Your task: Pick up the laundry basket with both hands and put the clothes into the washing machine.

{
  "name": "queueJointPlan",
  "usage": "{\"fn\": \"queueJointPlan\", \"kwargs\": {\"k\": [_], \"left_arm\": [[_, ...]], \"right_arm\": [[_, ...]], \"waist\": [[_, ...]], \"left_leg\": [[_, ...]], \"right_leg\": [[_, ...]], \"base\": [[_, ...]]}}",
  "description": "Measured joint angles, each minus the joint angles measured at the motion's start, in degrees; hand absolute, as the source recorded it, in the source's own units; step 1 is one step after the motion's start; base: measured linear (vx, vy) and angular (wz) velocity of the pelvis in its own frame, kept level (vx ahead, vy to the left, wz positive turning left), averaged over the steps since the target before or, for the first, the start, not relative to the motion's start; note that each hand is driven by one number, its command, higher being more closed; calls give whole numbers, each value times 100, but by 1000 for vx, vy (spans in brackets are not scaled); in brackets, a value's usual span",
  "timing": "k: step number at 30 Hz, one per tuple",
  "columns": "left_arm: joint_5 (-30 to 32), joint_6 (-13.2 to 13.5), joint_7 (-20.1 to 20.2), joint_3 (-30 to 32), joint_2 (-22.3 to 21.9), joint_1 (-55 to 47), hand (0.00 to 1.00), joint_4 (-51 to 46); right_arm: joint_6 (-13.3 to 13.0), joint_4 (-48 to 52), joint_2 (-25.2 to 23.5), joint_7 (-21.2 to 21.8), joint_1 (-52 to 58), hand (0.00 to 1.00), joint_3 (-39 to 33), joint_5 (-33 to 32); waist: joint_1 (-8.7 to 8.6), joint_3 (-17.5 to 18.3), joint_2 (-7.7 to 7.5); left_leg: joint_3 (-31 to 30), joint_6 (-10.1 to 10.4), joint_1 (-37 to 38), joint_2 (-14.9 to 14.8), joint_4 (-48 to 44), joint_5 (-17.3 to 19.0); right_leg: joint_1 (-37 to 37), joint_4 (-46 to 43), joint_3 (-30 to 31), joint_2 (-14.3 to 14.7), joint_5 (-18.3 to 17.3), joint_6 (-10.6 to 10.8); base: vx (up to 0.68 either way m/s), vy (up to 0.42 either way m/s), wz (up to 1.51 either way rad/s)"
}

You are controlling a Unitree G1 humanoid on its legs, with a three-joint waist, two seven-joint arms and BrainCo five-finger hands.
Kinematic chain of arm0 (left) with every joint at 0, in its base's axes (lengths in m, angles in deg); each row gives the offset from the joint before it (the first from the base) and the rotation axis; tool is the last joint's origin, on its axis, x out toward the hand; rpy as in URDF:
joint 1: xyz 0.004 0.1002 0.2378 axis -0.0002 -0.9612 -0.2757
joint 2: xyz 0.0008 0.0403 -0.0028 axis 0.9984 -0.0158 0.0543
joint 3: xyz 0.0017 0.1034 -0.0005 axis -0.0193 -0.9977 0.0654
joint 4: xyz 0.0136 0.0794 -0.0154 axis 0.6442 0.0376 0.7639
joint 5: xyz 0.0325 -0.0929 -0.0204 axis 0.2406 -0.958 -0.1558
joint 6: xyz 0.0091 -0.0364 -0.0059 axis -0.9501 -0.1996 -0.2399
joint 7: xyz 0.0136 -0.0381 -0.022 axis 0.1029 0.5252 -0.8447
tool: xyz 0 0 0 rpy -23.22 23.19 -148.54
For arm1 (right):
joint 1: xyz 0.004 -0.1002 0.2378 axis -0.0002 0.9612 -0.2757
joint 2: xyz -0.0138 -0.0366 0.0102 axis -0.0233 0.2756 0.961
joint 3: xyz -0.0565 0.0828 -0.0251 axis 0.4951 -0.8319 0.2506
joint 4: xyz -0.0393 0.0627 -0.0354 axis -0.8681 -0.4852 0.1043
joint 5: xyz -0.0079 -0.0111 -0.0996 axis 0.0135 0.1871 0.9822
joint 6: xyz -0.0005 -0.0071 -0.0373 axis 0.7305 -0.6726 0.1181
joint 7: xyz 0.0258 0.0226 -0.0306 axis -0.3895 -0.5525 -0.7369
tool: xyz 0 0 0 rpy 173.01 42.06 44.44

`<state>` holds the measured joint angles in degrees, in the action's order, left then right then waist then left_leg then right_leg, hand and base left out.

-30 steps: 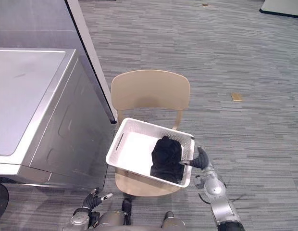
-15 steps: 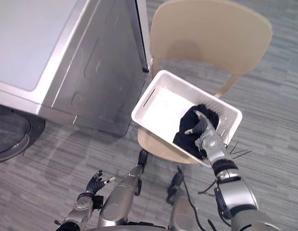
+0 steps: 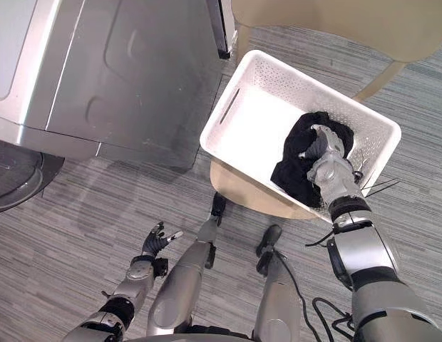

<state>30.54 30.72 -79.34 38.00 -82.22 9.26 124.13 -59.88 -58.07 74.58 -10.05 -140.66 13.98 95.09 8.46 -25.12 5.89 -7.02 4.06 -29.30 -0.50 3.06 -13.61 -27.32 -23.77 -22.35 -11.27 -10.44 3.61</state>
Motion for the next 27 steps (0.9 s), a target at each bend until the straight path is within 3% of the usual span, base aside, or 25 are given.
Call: {"fn": "queueJointPlan", "kwargs": {"k": [9,13,15,19,24,27], "left_arm": [[2,-15,5,-93,-41,-22,0,-33],[28,-27,8,142,0,-27,0,-163],[111,-63,14,160,52,-63,0,-163],[388,-140,21,340,133,-381,0,-158],[498,-177,130,319,118,-849,0,-157],[649,-187,127,296,123,-1191,0,-150]], "right_arm": [[-64,1162,-264,200,350,100,22,-1315],[-304,2538,-395,144,713,100,-682,-1996],[-471,3046,-633,90,1008,100,-1024,-2359],[-772,4165,-1640,143,1933,100,-1308,-3368],[-1036,5130,-2630,451,3013,100,-1234,-4670],[-1200,5711,-2851,672,3403,100,-898,-5124]], "waist": [[17,-42,-18],[-35,-70,-76],[-80,-60,-105],[-163,117,-365],[-176,661,-601],[-176,1024,-683]], "left_leg": [[-93,-33,496,-106,101,-84],[-88,-30,815,-157,224,-81],[-91,-25,945,-156,232,-73],[-64,-32,1191,-158,238,-5],[-19,-44,1561,-144,244,145],[176,-57,1818,-158,249,264]], "right_leg": [[478,81,4,126,-58,-72],[816,267,19,210,-58,-72],[990,355,1,225,-57,-70],[1322,541,-13,260,-37,-36],[1840,889,-32,306,15,32],[2085,1106,131,338,76,63]], "base": [[56,-96,2],[-7,-49,-2],[-5,-34,7],[15,-35,2],[53,-32,3],[33,-12,-26]]}}
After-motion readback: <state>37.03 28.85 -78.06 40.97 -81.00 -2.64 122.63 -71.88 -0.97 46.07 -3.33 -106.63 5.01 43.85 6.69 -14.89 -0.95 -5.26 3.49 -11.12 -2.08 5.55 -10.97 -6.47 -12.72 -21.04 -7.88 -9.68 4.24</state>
